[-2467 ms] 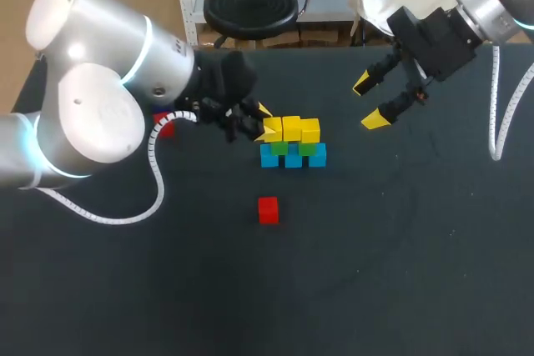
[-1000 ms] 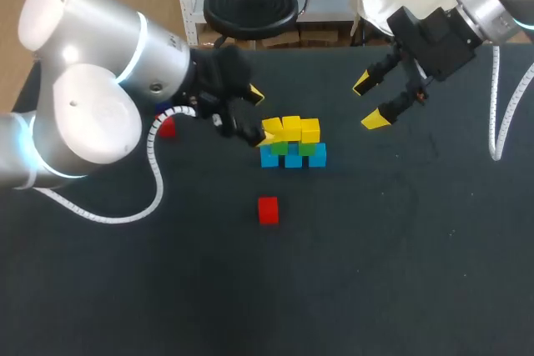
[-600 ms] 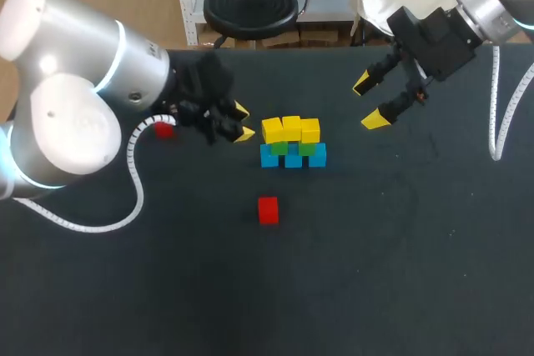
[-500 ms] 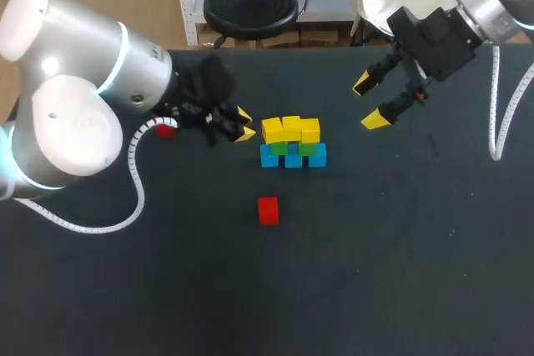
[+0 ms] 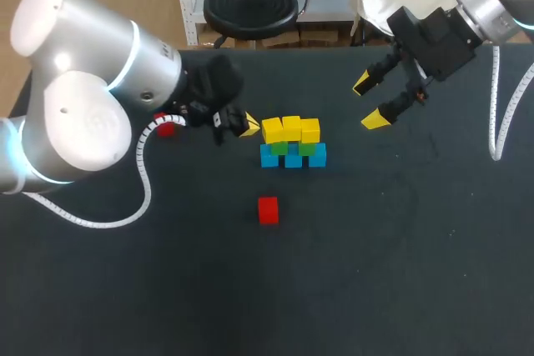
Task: Place the blue cubes, place green cubes on the blue cubes, place the yellow cubes on the green cubes, then place the red cubes on the yellow cubes, and place purple cube on the red cubes.
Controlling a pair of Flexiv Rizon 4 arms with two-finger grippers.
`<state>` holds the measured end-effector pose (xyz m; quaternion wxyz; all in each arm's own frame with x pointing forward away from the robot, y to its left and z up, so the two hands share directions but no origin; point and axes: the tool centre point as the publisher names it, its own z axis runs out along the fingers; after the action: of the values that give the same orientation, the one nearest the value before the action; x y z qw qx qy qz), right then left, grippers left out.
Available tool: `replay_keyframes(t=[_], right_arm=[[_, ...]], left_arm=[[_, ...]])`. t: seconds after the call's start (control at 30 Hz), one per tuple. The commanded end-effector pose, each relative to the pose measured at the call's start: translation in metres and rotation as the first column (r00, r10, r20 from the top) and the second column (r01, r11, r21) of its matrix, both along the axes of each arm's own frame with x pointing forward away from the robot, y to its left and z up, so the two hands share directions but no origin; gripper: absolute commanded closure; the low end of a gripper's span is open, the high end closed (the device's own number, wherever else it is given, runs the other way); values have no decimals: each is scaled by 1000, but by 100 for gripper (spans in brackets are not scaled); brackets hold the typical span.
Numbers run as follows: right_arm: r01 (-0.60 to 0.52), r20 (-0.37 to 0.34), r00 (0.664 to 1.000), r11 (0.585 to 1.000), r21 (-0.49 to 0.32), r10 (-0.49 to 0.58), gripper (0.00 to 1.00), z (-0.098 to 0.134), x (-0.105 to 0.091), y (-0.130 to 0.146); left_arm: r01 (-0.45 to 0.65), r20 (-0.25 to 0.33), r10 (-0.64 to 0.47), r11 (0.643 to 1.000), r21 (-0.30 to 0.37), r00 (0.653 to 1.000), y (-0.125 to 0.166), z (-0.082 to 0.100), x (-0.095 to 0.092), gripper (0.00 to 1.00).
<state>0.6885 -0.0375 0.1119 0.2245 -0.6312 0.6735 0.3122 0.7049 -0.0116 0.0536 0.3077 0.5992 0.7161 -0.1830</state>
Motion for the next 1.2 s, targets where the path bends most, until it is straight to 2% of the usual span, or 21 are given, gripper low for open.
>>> replay_keyframes(t=[0.03,0.83,1.2], right_arm=[[0,0,1000,1000,0,0,0,0,0,0],[0,0,1000,1000,0,0,0,0,0,0],[0,0,1000,1000,0,0,0,0,0,0]], left_arm=[[-2,-3,3,1000,6,1000,-1,-1,2,100],[20,5,-20,1000,10,1000,-10,-1,8,100],[7,7,-7,1000,8,1000,-3,4,6,100]])
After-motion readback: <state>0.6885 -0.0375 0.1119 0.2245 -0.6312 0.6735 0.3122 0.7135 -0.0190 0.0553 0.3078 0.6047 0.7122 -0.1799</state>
